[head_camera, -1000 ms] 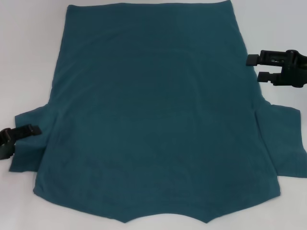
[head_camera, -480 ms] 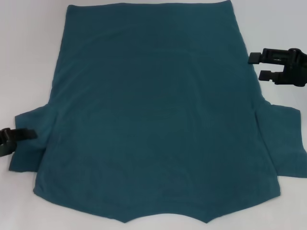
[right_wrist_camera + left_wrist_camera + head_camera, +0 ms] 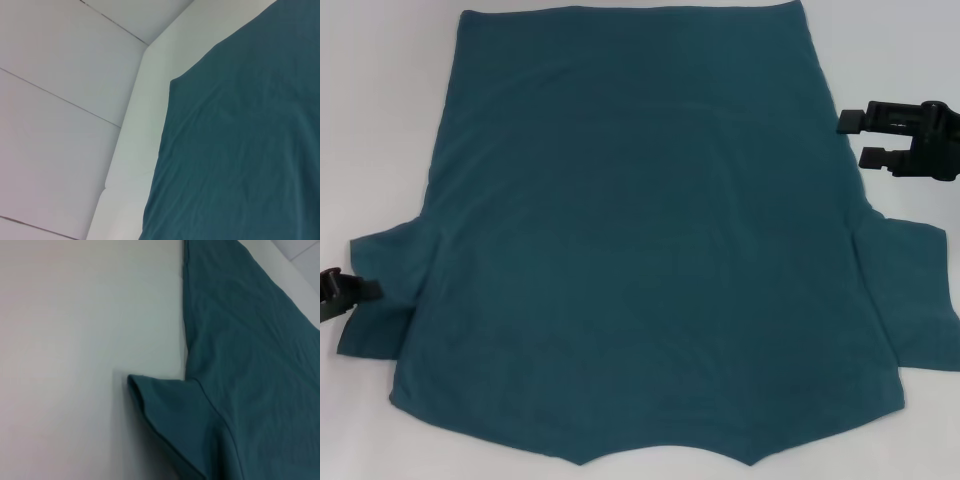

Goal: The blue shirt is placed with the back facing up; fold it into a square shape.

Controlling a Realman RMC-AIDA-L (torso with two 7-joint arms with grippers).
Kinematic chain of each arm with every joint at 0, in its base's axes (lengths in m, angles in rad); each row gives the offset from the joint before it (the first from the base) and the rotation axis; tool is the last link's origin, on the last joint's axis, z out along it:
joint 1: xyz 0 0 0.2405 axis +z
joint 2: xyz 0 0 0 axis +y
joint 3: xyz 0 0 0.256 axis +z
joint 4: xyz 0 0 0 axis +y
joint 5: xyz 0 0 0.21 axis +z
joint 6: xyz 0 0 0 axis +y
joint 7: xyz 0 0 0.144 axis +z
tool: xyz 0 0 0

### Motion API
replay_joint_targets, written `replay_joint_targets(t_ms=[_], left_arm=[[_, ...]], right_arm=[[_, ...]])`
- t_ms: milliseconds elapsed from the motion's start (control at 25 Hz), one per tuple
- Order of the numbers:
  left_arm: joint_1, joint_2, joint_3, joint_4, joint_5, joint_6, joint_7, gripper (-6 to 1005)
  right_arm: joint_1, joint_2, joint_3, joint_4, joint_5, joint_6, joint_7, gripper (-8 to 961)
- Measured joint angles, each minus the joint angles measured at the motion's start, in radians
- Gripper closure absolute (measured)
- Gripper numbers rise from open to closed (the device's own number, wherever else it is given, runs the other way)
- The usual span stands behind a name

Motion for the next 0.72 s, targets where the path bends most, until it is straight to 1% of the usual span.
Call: replay_joint_targets(t_ms=[120,240,360,560,720], left_arm=[[-0.001,0.003,0.027,0.018,0.005,0.004,0.054,886],[-0.007,0.0,0.085,0.064,0.035,-0.002,0.096,943],[-0.02,-0.003,0.132,0.112,0.096,-0.015,0.082,1000],[-0.041,-0.001,0.153,0.175,0.182,-0.03,0.042,1000],[-0.059,0.004,0.162,0.194,0.231,-0.044,0.03,1000]], right_arm=[[0.0,0.0,0.0,0.0,0.0,0.0,0.0,72],[0.0,0.0,0.0,0.0,0.0,0.001,0.0,72],[0.0,-0.001,0.0,0.0,0.0,0.004,0.0,72],[0.0,-0.002,0.0,0.0,0.0,0.005,0.0,72],[0.0,-0.002,0.0,0.0,0.0,0.007,0.0,72]])
